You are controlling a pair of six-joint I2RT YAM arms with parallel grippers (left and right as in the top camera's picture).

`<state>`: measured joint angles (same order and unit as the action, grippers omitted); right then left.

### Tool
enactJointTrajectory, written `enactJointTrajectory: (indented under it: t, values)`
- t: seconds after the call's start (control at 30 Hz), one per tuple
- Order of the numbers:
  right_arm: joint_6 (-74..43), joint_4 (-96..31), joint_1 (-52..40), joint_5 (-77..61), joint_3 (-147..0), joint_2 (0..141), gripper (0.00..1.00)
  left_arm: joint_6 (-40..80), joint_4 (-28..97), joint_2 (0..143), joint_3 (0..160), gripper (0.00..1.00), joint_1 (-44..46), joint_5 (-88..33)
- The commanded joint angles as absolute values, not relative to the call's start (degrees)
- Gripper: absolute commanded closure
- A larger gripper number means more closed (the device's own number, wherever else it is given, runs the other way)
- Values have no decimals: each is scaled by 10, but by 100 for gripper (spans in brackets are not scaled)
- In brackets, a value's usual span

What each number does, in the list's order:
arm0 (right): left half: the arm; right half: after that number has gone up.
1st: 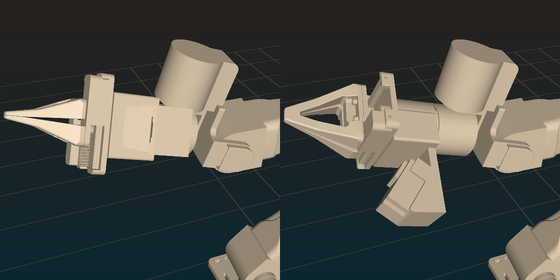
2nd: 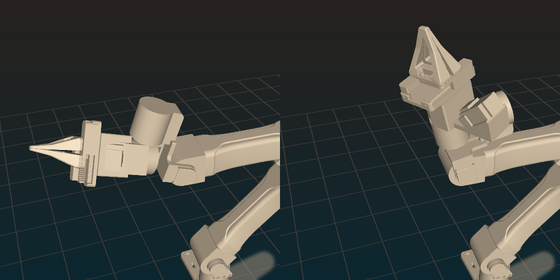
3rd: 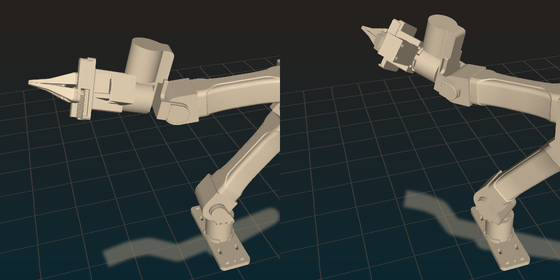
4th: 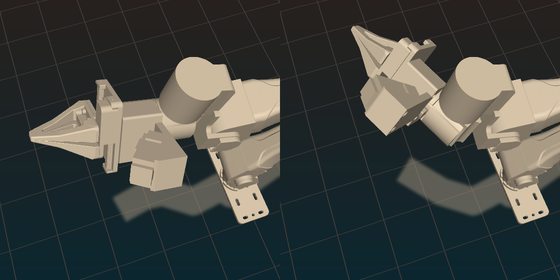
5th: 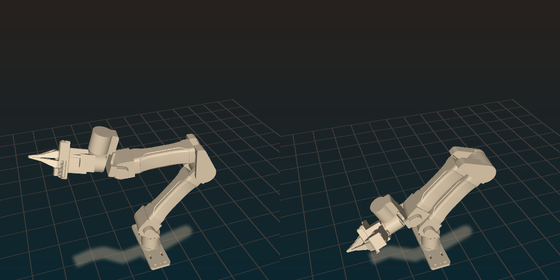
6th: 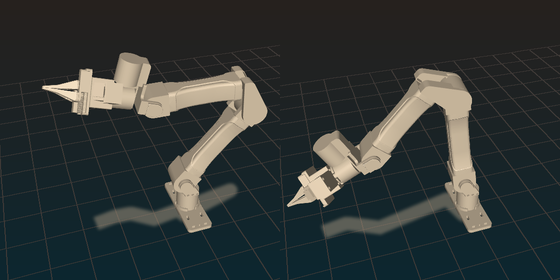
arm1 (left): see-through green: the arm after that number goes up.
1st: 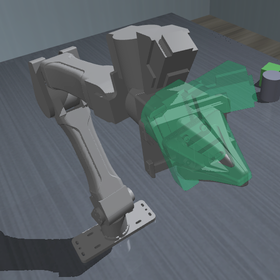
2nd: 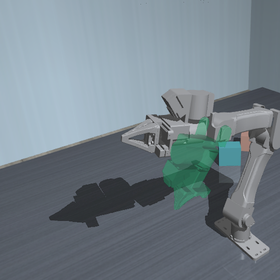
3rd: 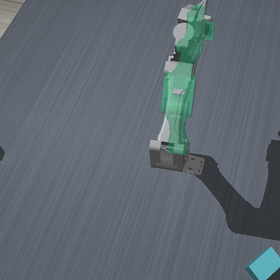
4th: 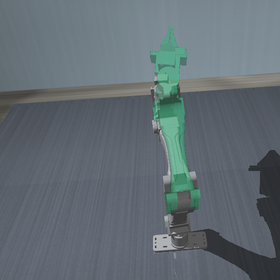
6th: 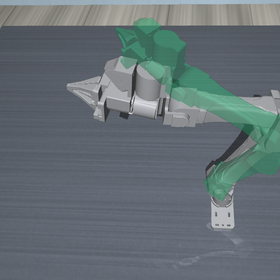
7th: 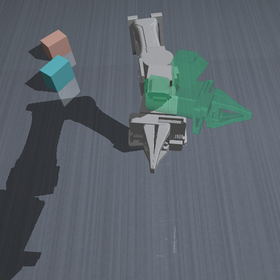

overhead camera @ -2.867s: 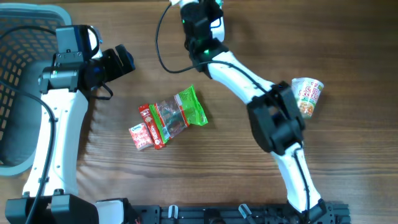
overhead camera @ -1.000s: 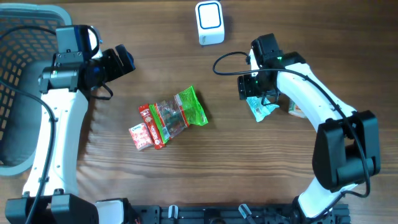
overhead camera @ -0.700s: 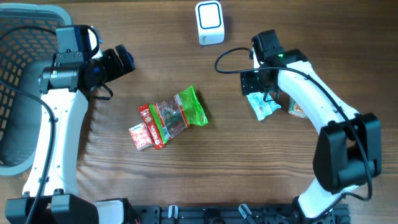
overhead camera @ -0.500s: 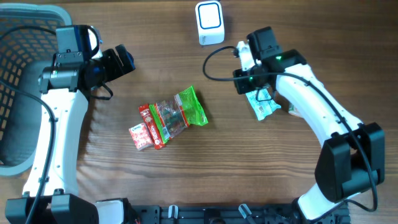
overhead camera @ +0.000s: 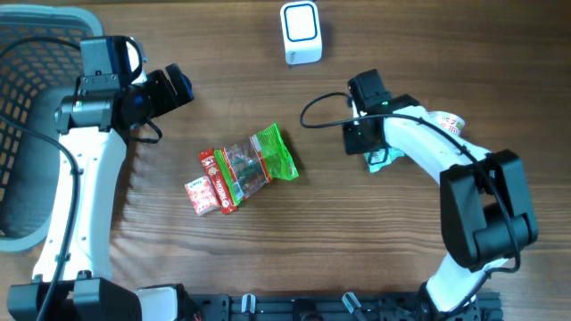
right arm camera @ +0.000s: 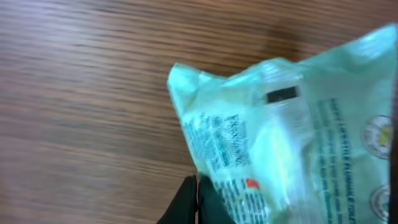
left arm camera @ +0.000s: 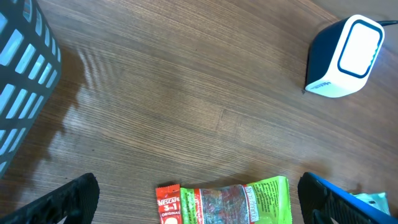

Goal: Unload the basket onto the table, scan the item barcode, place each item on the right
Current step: 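Lower the green snack bag beside the noodle cup and release it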

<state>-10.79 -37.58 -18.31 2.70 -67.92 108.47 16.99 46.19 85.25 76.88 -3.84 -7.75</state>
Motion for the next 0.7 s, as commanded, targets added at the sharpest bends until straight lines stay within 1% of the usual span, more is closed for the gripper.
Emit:
enactJointTrajectory:
  t: [0.0,0.2,0.43,0.47,0.53,0.57,0.6,0.67]
  values:
    - [-148,-399,-149,78,-679,1087,96,163,461,849,772,0,-43,-76]
    - [-150,-439,-108,81,-679,1087,96,163,461,849,772,0,-43,-76]
    - [-117,-457,-101,128,-688,1070,96,163,461,849,772,0,-43,-76]
    - [-100,-460,-102,96,-695,1061,96,163,460,849,772,0,-43,-76]
    - [-57,-459,-106,-16,-707,1035,95,163,461,849,772,0,-43,-76]
    - [-43,-459,-109,-97,-714,1017,92,163,461,849,772,0,-43,-76]
    - [-43,-456,-111,-159,-717,1002,86,163,461,849,772,0,-43,-76]
    - [-43,-444,-115,-281,-717,980,67,163,461,849,772,0,-43,-76]
